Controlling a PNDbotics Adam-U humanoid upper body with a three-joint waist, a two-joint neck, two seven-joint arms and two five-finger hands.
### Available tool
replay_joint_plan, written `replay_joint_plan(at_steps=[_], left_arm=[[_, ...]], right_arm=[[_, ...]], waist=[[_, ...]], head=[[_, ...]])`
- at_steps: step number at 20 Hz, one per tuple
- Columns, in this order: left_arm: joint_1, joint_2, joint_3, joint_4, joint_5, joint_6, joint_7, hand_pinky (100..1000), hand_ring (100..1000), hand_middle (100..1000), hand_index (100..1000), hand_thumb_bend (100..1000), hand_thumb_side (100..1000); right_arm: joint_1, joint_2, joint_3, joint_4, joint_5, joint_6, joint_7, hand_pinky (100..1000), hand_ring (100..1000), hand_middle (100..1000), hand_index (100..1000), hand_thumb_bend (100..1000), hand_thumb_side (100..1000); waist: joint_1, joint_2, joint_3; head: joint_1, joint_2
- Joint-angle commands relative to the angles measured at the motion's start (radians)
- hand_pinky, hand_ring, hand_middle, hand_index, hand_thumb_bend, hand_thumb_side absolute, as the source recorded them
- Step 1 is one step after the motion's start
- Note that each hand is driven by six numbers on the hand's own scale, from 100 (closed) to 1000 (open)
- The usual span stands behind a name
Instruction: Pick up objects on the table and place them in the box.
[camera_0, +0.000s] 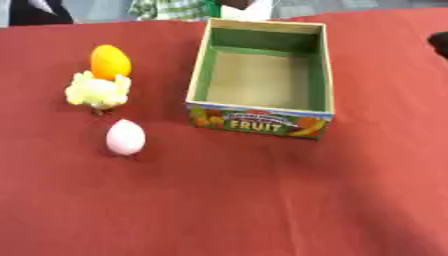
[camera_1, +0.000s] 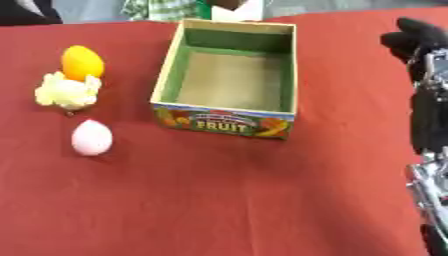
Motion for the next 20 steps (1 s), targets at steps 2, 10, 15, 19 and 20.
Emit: replay_joint_plan(at_steps=[2,10,15,19,20], left_arm=[[-0.050,0.085,0.015,-0.018,-0.045,0.061,-0.045,539,628,671,835,100,921],[-0.136,0.192,-0.029,-0.018,-0.134,0.173,-0.151,560,653,699,863,100,887],[-0.184,0.247,-0.090,0.014,-0.195,0.220,-0.224,571,663,712,877,100,886],[-0.223,0.274,-0.128,0.077,-0.253,0.212,-0.282,586,674,724,889,100,897],[-0.232,0.280,-0.138,0.095,-0.267,0.207,-0.297,589,678,726,893,100,897]], right_arm=[[-0.010,-0.028,-0.012,-0.022,0.001,-0.003,-0.006,886,791,663,828,100,1000],[-0.011,-0.037,-0.013,-0.022,0.005,-0.006,-0.008,884,788,660,827,100,1000],[-0.011,-0.039,-0.011,-0.022,0.006,-0.005,-0.005,883,787,659,827,100,1000],[-0.010,-0.040,-0.009,-0.022,0.007,-0.003,-0.001,882,787,659,826,100,1000],[-0.010,-0.040,-0.009,-0.022,0.007,-0.003,0.000,882,787,659,826,100,1000]], waist=[[0.000,-0.013,0.000],[0.001,-0.011,-0.006],[-0.003,-0.012,-0.013],[-0.008,-0.013,-0.017],[-0.009,-0.014,-0.018]], head=[[-0.009,-0.008],[0.005,0.012],[0.019,0.012],[0.012,0.013],[0.011,0.013]])
